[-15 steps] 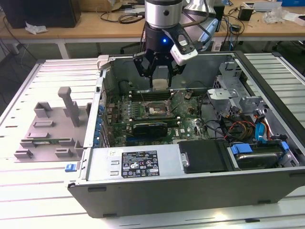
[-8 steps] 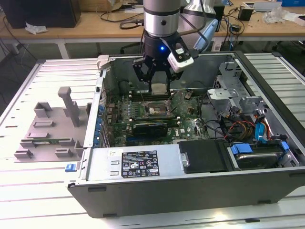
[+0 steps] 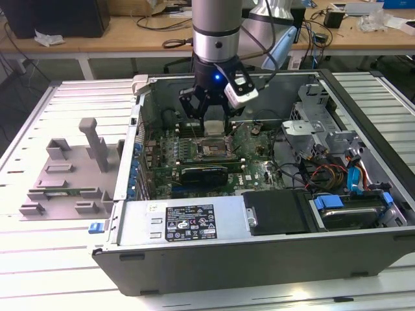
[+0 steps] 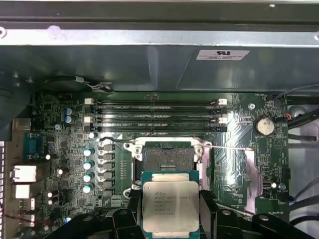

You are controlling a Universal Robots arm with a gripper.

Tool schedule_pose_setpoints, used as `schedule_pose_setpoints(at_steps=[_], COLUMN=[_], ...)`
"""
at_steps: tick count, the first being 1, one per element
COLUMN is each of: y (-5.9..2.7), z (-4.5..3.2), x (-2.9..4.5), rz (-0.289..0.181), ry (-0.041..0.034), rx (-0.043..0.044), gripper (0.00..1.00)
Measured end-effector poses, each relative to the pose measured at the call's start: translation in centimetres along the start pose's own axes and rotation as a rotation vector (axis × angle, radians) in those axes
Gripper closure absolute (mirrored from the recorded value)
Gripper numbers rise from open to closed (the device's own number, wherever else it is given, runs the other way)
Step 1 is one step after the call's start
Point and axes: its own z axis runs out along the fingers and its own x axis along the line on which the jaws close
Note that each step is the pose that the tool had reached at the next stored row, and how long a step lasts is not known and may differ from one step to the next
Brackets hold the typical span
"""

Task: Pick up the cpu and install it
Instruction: 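Pick up the cpu and move it towards the insertion slot, then place the cpu into insertion slot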

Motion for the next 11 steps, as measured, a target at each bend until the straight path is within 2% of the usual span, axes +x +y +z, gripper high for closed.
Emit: schedule_pose_setpoints(at_steps=[4,11], y=[0.37,0.38], z=[0.4,0.46], x=[-0.04,-0.04], rz=[-0.003,-0.003], ry=[0.0001,0.0003], rx=[0.0,0.0003], gripper=[0.45,0.45])
